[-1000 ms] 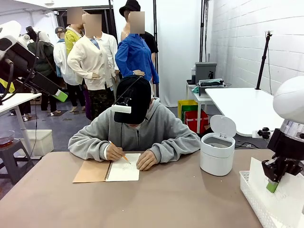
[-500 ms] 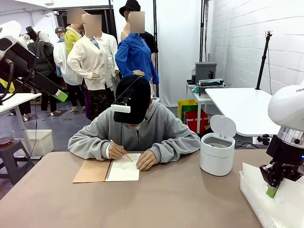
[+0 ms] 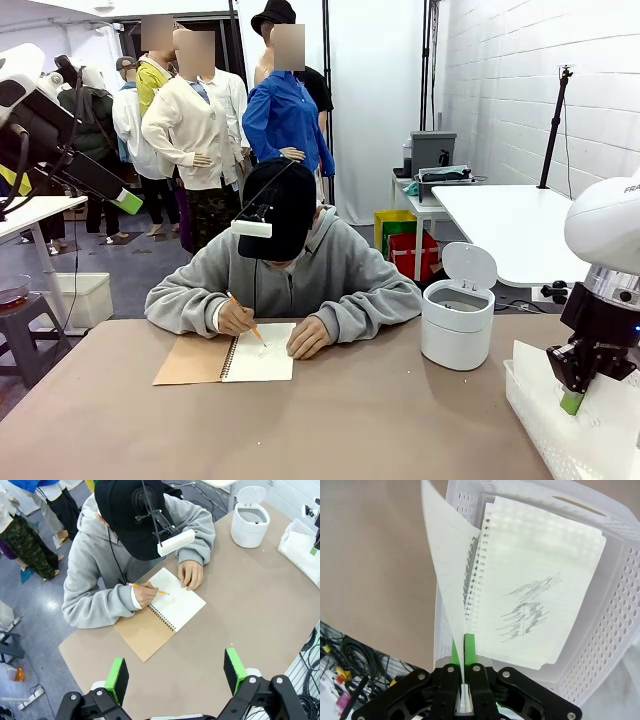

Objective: Sort the paper based on its condition.
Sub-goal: If a person hands you a paper, place it in the Organizing basket , and if it's crumpled, put it in the Trash can.

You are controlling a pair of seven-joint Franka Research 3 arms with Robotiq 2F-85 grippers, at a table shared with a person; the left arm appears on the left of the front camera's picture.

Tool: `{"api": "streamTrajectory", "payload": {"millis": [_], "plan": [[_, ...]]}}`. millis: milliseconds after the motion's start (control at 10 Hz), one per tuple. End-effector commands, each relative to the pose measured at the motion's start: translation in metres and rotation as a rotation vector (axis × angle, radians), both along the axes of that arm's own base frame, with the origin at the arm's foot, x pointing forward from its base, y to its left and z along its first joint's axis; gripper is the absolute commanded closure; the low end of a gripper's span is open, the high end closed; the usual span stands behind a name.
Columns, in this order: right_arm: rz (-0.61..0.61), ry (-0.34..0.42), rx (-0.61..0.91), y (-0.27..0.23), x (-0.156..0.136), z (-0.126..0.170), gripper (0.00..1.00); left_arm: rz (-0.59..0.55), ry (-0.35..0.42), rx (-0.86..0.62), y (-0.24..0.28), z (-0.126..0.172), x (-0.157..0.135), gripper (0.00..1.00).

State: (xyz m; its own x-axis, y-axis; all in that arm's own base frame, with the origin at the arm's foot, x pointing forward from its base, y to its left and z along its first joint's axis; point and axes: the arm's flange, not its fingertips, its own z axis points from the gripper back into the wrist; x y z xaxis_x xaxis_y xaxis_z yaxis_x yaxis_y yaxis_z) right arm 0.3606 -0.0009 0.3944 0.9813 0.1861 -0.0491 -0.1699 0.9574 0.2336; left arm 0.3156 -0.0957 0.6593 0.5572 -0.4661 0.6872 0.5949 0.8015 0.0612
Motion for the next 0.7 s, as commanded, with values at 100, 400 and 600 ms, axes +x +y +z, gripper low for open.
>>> {"api": "streamTrajectory", "payload": {"millis": [100, 400, 600], "plan": [[-0.045, 0.029, -0.042, -0.020, 0.009, -0.010, 0.48, 0.003, 0.010, -0.022, 0.000, 0.000, 0.000, 0.00], [-0.112, 0.028, -0.073, -0.045, 0.013, -0.012, 0.00, 0.003, 0.010, -0.022, 0.000, 0.000, 0.000, 0.00], [-0.149, -0.010, -0.090, -0.060, 0.013, -0.001, 0.00, 0.003, 0.010, -0.022, 0.000, 0.000, 0.000, 0.00]]}}
